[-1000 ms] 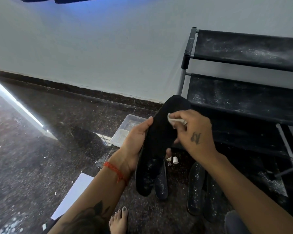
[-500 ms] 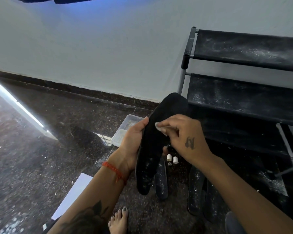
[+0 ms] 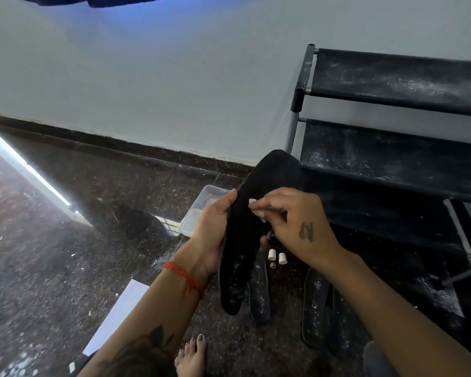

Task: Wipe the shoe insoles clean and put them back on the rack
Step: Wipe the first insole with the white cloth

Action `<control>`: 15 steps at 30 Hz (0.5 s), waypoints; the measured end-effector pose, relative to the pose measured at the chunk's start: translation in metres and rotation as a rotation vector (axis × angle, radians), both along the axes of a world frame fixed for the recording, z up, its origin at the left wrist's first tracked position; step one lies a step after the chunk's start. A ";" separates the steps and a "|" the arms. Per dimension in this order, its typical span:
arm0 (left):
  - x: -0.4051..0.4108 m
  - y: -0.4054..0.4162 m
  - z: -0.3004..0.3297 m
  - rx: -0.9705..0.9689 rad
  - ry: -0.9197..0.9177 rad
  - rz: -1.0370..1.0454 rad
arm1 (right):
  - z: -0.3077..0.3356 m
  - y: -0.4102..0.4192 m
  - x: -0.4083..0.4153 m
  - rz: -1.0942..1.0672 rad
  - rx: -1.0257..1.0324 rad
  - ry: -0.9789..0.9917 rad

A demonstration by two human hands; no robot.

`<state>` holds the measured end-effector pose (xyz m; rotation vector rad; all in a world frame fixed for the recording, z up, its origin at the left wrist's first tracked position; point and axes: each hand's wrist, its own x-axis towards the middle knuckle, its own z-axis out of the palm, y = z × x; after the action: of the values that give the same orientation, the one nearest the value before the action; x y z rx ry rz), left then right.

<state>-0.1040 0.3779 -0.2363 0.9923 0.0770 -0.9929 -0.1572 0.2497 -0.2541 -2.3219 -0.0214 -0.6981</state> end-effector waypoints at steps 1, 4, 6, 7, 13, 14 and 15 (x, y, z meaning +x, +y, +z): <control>0.000 0.000 0.000 -0.002 -0.010 -0.003 | 0.001 -0.005 -0.001 -0.005 0.002 0.009; -0.002 -0.003 0.001 -0.017 -0.066 -0.044 | 0.001 -0.017 0.000 -0.172 0.038 0.014; -0.004 -0.004 -0.001 -0.014 -0.085 -0.051 | 0.000 -0.016 0.002 -0.267 0.093 0.014; -0.004 -0.005 -0.002 -0.010 -0.085 -0.050 | -0.001 -0.011 0.002 -0.257 0.131 0.020; 0.004 -0.002 -0.010 -0.007 -0.079 0.030 | 0.004 0.016 -0.003 0.086 0.045 0.050; 0.006 -0.001 -0.010 -0.011 -0.063 0.044 | 0.004 0.012 -0.004 0.132 -0.021 0.082; 0.008 -0.001 -0.010 -0.012 -0.046 0.051 | 0.004 0.007 -0.004 0.160 -0.085 0.120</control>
<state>-0.0963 0.3773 -0.2465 0.9966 0.0581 -0.9226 -0.1616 0.2567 -0.2502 -2.4080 -0.1841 -0.4856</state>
